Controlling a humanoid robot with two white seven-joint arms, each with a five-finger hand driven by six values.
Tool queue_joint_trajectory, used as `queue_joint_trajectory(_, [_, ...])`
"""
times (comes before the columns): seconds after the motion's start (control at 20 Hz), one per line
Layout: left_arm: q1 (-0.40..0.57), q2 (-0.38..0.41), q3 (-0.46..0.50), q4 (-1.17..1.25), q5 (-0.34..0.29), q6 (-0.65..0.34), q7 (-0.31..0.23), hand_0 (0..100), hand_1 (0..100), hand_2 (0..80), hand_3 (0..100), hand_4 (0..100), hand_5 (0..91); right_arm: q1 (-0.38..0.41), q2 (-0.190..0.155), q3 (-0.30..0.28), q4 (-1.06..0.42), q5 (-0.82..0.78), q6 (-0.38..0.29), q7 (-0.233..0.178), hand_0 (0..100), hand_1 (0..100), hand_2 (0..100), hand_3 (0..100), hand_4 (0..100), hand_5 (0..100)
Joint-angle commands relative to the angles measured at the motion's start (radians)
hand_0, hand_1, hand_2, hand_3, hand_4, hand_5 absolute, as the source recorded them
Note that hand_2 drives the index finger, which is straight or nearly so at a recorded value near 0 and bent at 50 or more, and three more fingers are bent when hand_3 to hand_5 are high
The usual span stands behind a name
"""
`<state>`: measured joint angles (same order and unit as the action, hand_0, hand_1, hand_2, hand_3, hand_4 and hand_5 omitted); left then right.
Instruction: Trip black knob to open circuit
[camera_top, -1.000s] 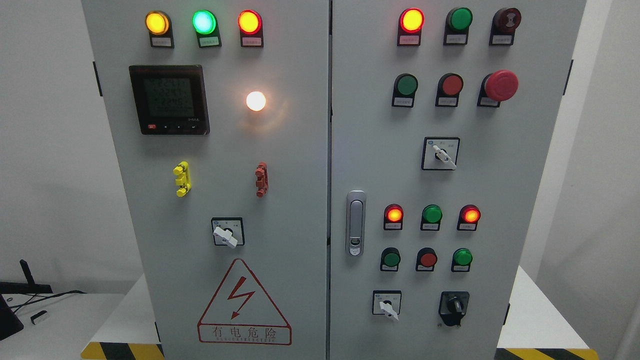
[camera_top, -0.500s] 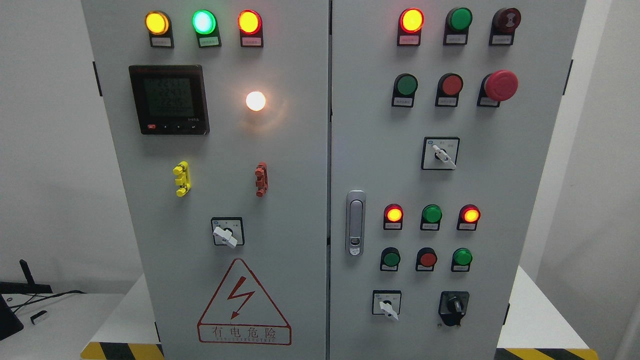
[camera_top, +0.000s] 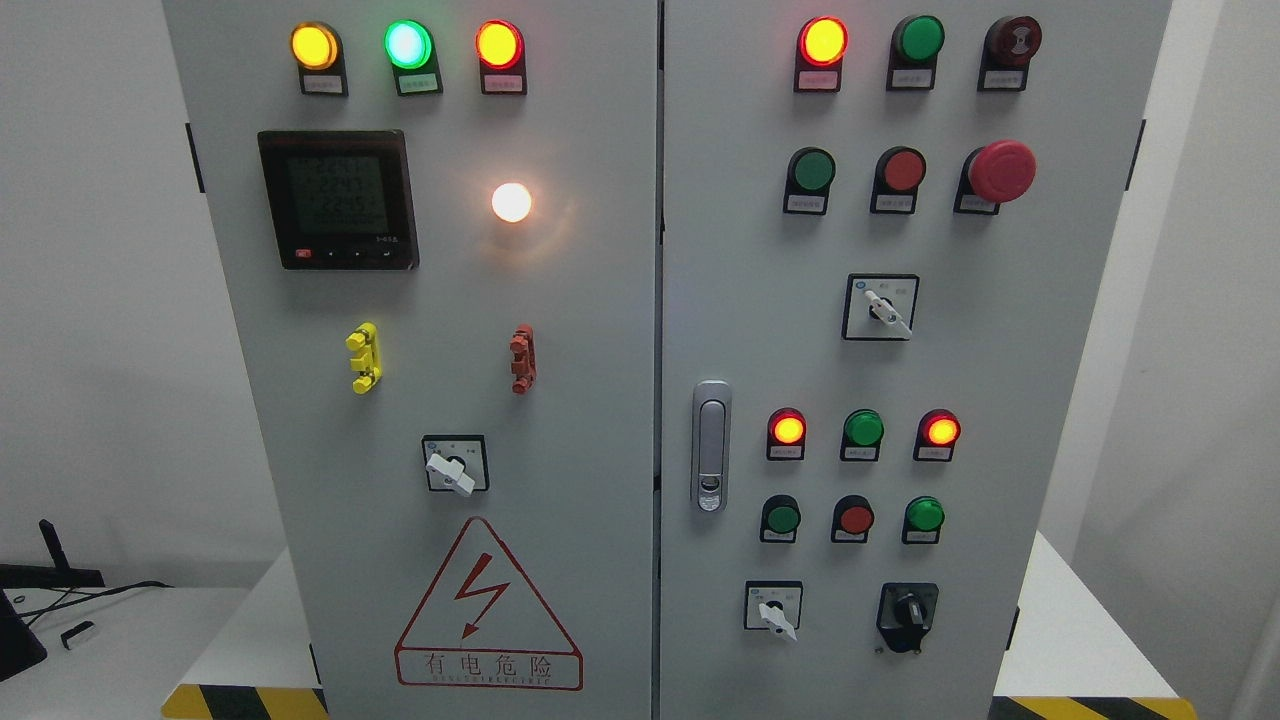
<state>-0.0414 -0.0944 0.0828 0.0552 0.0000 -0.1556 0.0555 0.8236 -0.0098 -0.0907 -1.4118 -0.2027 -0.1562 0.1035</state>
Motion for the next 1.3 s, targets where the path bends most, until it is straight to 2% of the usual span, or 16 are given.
queue_joint_trajectory(0.0, [0.000, 0.001, 0.000, 0.000, -0.031, -0.001, 0.000, 12, 39, 0.0, 0, 0, 0.0, 0.097, -0.039, -0.053, -0.504, -0.001, -0.046, -0.013, 8, 36, 27, 46, 40, 34])
queue_joint_trajectory(0.1, [0.000, 0.001, 0.000, 0.000, -0.031, -0.001, 0.000, 12, 39, 0.0, 0, 0, 0.0, 0.074, -0.041, -0.064, -0.522, -0.003, -0.046, -0.021, 9, 45, 32, 55, 50, 42])
queue_joint_trajectory(0.3, [0.000, 0.001, 0.000, 0.000, -0.031, -0.001, 0.000, 12, 39, 0.0, 0, 0, 0.0, 0.011, -0.050, -0.107, -0.550, -0.003, -0.039, -0.027, 12, 53, 37, 64, 59, 48])
queue_joint_trajectory(0.4, [0.000, 0.001, 0.000, 0.000, -0.031, -0.001, 0.000, 12, 39, 0.0, 0, 0, 0.0, -0.026, -0.087, -0.126, -0.555, -0.007, -0.033, -0.027, 13, 54, 38, 67, 62, 52])
queue_joint_trajectory(0.5, [0.000, 0.001, 0.000, 0.000, -0.031, -0.001, 0.000, 12, 39, 0.0, 0, 0, 0.0, -0.079, -0.108, -0.139, -0.550, -0.035, -0.011, -0.027, 15, 54, 40, 72, 66, 57])
queue_joint_trajectory(0.65, [0.000, 0.001, 0.000, 0.000, -0.031, -0.001, 0.000, 12, 39, 0.0, 0, 0, 0.0, -0.225, -0.099, -0.185, -0.547, -0.050, 0.131, -0.027, 16, 54, 43, 75, 68, 59])
queue_joint_trajectory(0.75, [0.000, 0.001, 0.000, 0.000, -0.031, -0.001, 0.000, 12, 39, 0.0, 0, 0, 0.0, -0.314, -0.102, -0.198, -0.539, -0.050, 0.196, -0.027, 16, 54, 44, 75, 68, 59])
queue_joint_trajectory(1.1, [0.000, 0.001, 0.000, 0.000, -0.031, -0.001, 0.000, 12, 39, 0.0, 0, 0, 0.0, -0.527, -0.110, -0.193, -0.539, -0.052, 0.331, -0.041, 18, 55, 45, 75, 68, 61])
queue_joint_trajectory(1.25, [0.000, -0.001, 0.000, 0.000, -0.031, -0.001, 0.000, 12, 39, 0.0, 0, 0, 0.0, -0.595, -0.114, -0.199, -0.539, -0.052, 0.371, -0.041, 18, 55, 45, 75, 68, 61])
